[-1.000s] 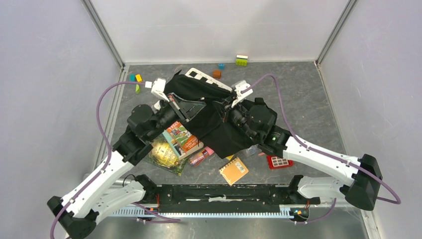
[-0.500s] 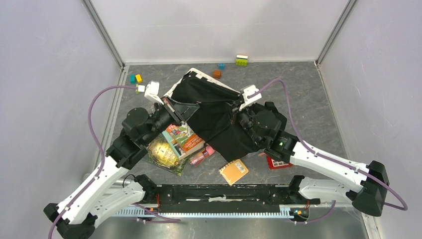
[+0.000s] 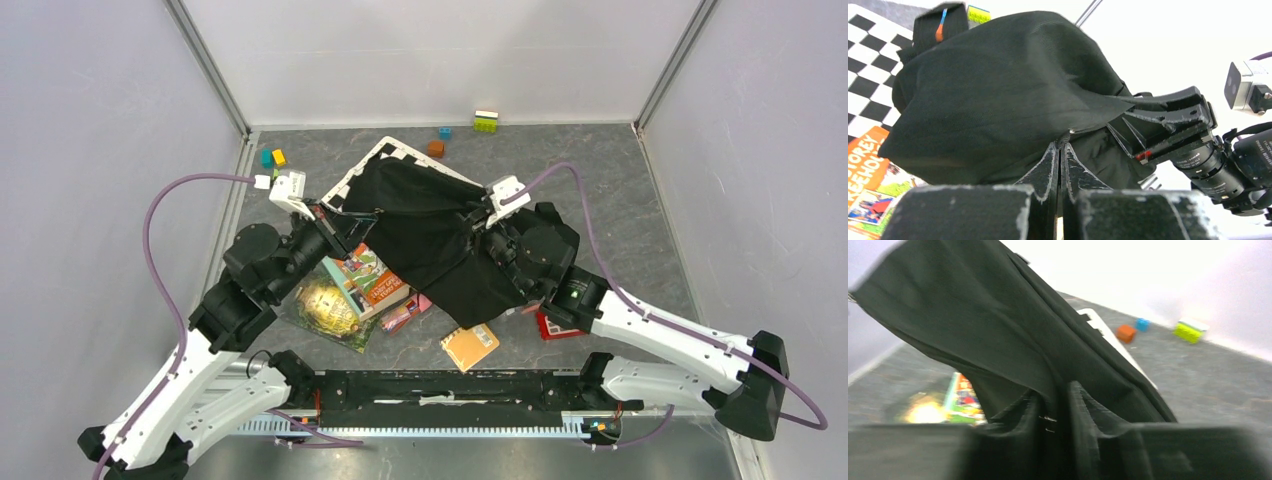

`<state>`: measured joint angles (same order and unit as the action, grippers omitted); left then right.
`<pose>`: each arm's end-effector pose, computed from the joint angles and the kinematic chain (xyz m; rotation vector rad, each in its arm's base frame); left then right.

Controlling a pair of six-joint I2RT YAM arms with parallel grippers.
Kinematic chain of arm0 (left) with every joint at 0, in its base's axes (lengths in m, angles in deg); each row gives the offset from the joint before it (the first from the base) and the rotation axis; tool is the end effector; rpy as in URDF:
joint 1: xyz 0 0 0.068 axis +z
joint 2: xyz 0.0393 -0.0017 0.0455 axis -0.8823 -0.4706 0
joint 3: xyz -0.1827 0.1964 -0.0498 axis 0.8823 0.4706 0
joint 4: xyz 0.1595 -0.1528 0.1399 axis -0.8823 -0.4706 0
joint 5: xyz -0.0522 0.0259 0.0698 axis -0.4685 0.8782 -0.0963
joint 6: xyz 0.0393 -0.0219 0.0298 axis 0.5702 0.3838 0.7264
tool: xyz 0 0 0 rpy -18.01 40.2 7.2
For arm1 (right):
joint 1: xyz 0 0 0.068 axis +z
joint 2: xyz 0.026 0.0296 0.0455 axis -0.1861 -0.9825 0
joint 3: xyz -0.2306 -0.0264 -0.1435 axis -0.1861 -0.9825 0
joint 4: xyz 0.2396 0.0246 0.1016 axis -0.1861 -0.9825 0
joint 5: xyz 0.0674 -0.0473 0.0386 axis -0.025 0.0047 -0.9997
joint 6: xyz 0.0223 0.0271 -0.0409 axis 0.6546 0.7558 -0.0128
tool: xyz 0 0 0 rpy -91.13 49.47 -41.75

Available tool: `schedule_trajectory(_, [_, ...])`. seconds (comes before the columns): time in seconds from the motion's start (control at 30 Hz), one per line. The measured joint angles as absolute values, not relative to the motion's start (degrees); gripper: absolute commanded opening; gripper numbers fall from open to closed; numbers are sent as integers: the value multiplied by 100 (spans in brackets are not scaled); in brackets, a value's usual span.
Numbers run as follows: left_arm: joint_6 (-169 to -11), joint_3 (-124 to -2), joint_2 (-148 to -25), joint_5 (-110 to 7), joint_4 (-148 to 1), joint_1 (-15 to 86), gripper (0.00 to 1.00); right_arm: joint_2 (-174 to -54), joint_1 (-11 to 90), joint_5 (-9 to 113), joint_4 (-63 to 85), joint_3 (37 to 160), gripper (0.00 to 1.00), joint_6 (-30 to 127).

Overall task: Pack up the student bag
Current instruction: Unzip the student bag at the center of the board.

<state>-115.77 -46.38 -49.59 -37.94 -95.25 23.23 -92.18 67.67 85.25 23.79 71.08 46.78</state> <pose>0.1119 -0.0855 0.4009 -0.0604 1.7071 -0.9432 0.1455 0.1954 0.3545 -0.3539 1.5334 0.5097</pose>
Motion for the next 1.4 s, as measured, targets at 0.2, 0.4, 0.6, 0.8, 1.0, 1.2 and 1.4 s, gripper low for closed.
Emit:
schedule_trajectory(0.2, [-10539,-4963,-5053,-4188,-9515,2397,2,-9126,6678,8641,1988,7180,98,4189])
schedule_trajectory(0.4, [-10131,-4983,-5022,-4548,-9453,2397,2,-9148,6619,8072,1468,7648,98,3555])
schedule_trajectory(0.6, [-10082,-4907,-5013,-4817,-9346,2397,2,-9461,6621,6831,1225,8415,98,3004])
schedule_trajectory(0.8, [-10082,-4880,-5203,-5121,-9128,2397,2,-9823,6621,5968,1133,8861,98,2617])
schedule_trajectory(1.0, [-10085,-4784,-5179,-5296,-9040,2397,2,-10473,6621,5688,841,9392,94,2289])
schedule_trajectory(1.2, [-10087,-4784,-5109,-5412,-9051,2399,2,-10829,6634,5590,591,9739,75,2077])
schedule_trajectory(1.4, [-10109,-4789,-5094,-5405,-9202,2399,2,-11078,6769,5898,489,10045,15,1756])
